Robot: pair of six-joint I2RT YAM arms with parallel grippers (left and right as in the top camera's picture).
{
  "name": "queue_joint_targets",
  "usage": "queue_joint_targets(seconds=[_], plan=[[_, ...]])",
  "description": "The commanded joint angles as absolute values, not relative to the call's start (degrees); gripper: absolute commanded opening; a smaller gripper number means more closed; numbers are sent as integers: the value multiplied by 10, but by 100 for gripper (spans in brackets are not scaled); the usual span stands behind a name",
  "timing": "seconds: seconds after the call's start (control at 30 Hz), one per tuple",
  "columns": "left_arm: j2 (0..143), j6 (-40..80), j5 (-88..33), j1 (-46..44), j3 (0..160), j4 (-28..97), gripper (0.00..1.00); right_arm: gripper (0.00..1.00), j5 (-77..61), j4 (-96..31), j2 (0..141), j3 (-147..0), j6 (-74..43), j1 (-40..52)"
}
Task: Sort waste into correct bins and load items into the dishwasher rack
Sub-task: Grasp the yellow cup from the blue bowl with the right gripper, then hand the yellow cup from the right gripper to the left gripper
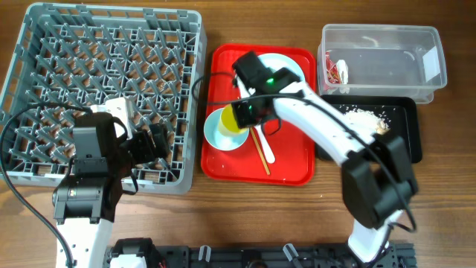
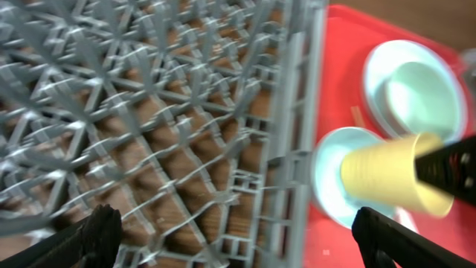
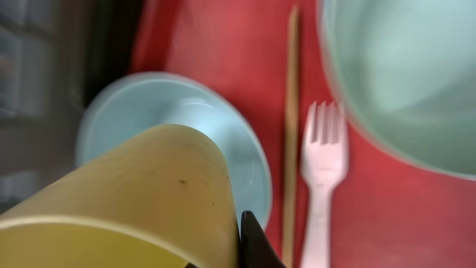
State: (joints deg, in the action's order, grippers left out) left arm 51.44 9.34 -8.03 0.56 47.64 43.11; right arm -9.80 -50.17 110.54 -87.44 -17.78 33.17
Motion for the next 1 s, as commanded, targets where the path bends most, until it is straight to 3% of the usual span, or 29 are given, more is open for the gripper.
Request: queue_joint_targets(seconds=[0.0, 0.53, 0.67, 0.97], plan=[[514, 99, -181, 10, 488, 407, 100, 4, -115, -506, 1013, -919, -180, 296], [588, 99, -654, 10, 488, 145, 100, 8, -579, -466, 983, -918, -163, 234], [595, 99, -677, 10, 488, 116, 100, 7, -677, -446, 983, -918, -167, 234], [595, 99, -750, 10, 488, 26, 100, 8, -747, -444, 983, -918, -173, 234]])
